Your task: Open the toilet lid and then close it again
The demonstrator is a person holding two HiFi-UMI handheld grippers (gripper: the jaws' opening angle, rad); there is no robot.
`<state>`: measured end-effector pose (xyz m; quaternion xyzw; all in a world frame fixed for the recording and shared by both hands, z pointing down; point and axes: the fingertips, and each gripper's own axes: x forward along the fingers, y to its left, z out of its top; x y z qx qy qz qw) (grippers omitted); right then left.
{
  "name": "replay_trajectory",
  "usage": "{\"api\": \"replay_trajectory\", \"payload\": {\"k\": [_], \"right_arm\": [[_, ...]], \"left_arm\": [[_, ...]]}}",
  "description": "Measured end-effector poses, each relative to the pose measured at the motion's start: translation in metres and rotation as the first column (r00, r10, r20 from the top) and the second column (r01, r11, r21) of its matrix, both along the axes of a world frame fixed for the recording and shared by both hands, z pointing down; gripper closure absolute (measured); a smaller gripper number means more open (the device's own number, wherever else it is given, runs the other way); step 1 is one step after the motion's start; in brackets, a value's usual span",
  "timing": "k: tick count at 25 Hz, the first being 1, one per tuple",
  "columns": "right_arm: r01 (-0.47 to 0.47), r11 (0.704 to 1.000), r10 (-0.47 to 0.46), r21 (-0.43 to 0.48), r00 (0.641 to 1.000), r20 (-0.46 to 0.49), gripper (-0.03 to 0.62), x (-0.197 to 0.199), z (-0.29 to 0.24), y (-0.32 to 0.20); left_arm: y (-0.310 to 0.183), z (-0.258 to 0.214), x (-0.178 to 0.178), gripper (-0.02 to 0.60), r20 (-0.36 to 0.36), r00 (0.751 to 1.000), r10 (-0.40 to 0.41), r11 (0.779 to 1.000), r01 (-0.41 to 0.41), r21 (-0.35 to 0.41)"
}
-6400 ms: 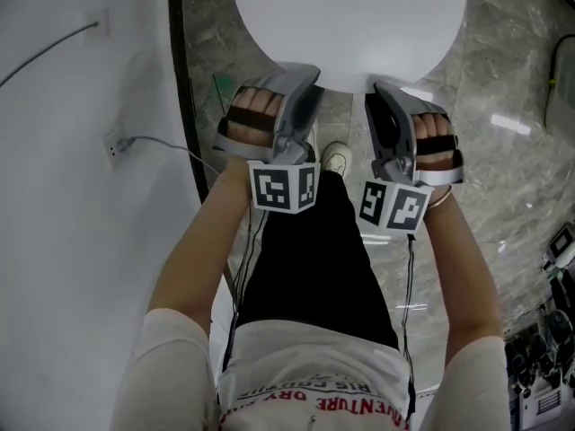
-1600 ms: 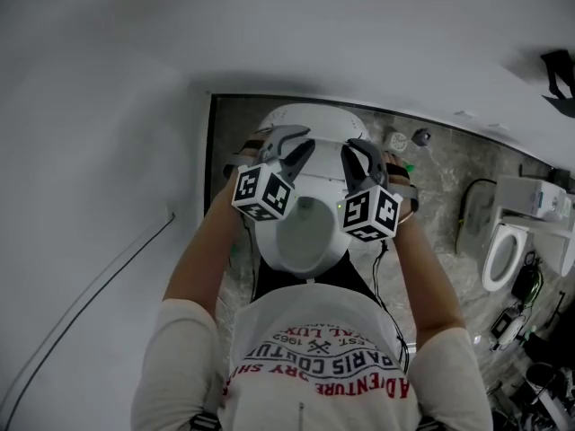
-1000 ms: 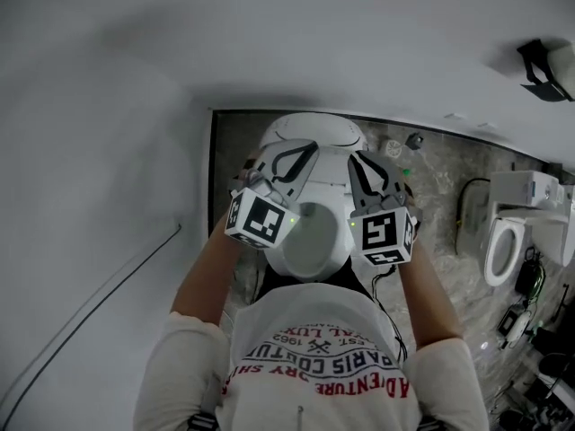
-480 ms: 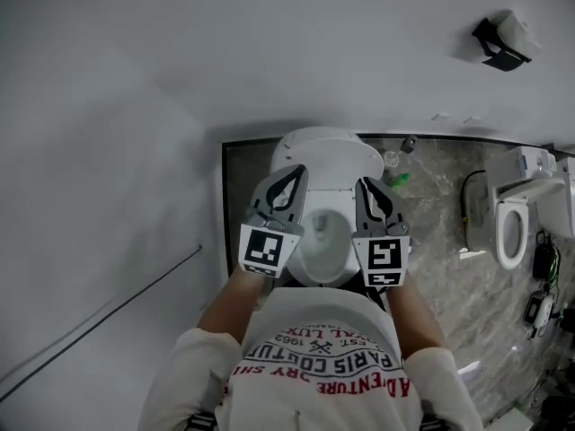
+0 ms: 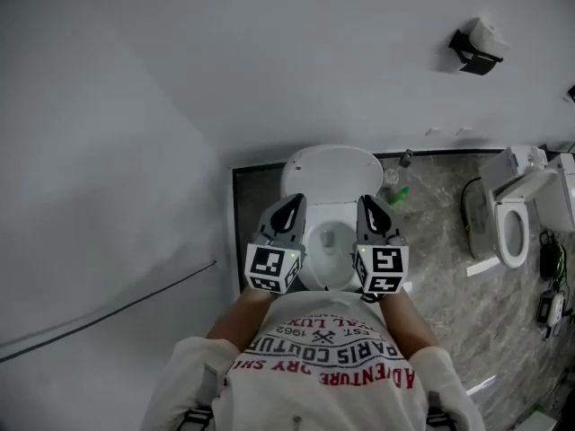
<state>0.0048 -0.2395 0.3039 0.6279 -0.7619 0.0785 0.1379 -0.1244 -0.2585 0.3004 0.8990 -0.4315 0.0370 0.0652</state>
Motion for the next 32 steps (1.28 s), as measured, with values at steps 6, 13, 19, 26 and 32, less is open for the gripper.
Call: {"api": "replay_trajectory", "payload": {"k": [6, 13, 19, 26, 32], "right_arm": [[0.003, 1.000, -0.003, 0.031, 1.000, -0.010, 0.563, -0.005, -0.014, 0.001], [0.021, 0.999, -0.021, 0.024, 1.000, -0.008, 0.563, 0.000, -0.021, -0.006], [0.024, 1.000, -0.024, 0.016, 1.000, -0.016, 0.563, 0.004, -0.019, -0.008], [0.030, 0.999, -0.030, -0.014, 1.000, -0.009, 0.563, 0.012, -0.007, -0.005], [0.003, 0.999, -0.004, -0.044, 1.000, -0.023, 0.563, 0.021, 0.009, -0.012]], "left_arm": [[-0.002, -0.022, -0.006, 0.575, 0.014, 0.999, -0.029, 0.998, 0.028, 0.058], [-0.004, -0.030, -0.001, 0.575, 0.032, 0.999, -0.035, 0.997, 0.033, 0.071], [-0.005, -0.024, 0.002, 0.575, 0.024, 0.999, -0.024, 0.998, 0.023, 0.051], [-0.006, -0.009, 0.009, 0.575, -0.004, 1.000, -0.013, 1.000, 0.013, 0.003], [-0.014, 0.001, 0.011, 0.575, 0.007, 1.000, -0.007, 1.000, 0.007, 0.009]]}}
